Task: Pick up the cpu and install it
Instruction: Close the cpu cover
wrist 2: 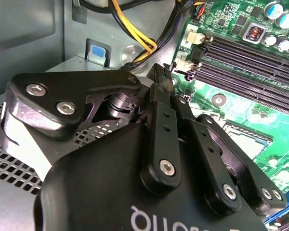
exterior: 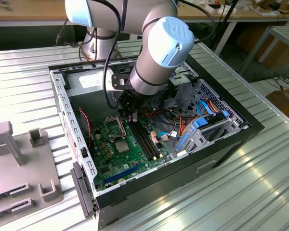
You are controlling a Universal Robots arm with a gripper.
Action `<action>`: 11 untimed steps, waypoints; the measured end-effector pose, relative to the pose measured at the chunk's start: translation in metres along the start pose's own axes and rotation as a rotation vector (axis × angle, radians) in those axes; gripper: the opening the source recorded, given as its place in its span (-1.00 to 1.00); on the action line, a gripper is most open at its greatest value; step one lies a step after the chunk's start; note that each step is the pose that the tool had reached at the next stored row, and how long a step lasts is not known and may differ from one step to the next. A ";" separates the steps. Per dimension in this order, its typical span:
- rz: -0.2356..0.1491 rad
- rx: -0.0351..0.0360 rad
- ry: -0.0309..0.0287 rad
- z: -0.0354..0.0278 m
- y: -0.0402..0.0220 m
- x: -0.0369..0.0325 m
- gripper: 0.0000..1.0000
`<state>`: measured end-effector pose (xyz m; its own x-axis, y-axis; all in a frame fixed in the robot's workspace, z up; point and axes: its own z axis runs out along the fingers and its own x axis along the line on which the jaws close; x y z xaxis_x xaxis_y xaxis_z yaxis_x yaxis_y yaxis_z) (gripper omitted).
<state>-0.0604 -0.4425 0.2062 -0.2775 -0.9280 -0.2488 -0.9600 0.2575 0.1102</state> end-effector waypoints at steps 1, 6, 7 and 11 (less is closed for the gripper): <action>0.000 -0.0004 0.0046 -0.0001 0.0001 0.0000 -0.79; 0.001 0.0000 0.0073 0.0001 0.0006 -0.0001 -0.79; 0.001 -0.0002 0.0075 0.0001 0.0008 0.0000 -0.79; 0.000 0.0000 0.0171 0.0000 0.0019 0.0002 -0.79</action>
<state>-0.0623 -0.4422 0.2063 -0.2770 -0.9324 -0.2322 -0.9599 0.2577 0.1103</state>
